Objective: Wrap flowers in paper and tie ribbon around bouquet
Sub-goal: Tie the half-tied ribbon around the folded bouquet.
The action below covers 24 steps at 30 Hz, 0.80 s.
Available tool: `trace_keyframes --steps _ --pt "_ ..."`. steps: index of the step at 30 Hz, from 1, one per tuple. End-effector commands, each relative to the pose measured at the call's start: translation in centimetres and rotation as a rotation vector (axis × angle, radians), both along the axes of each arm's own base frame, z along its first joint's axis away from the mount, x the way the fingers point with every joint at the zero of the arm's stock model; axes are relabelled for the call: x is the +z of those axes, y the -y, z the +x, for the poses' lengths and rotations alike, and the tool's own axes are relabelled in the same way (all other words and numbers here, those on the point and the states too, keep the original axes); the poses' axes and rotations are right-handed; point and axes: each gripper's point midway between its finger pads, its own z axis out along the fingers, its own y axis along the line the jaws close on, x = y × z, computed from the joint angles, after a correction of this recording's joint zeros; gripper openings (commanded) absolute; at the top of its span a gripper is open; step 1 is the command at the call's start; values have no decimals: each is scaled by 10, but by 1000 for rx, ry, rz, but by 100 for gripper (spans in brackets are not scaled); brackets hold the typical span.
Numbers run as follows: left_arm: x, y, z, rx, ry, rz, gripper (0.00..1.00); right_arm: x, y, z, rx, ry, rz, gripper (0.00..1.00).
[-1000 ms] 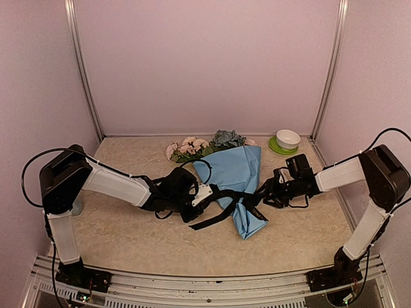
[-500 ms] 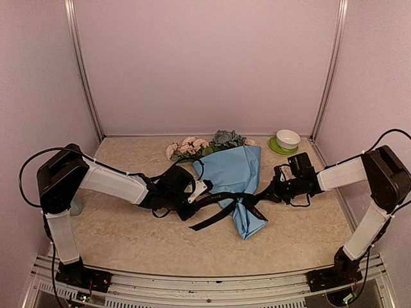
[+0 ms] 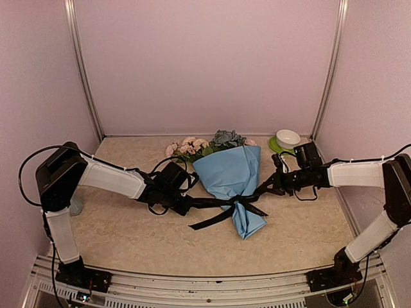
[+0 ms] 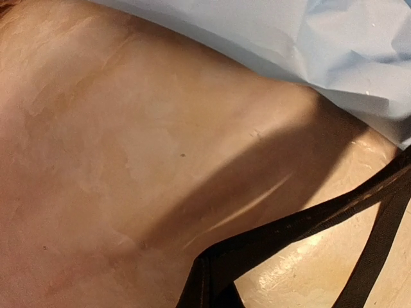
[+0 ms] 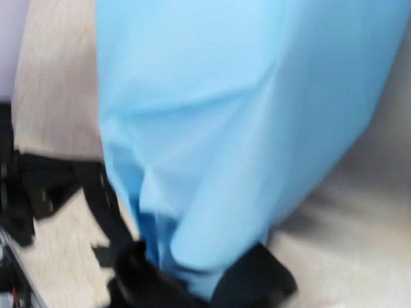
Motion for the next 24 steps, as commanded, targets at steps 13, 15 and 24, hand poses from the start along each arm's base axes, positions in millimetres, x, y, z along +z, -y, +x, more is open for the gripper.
trace_keyframes --steps 13,15,24 --pt "-19 -25 19 157 -25 23 0 -7 9 -51 145 -73 -73 0" --pt "-25 -33 19 186 -40 41 0 -14 12 -50 138 -78 -103 0" --pt "-36 -45 13 200 -69 34 0 -57 61 -52 27 -178 -237 0"
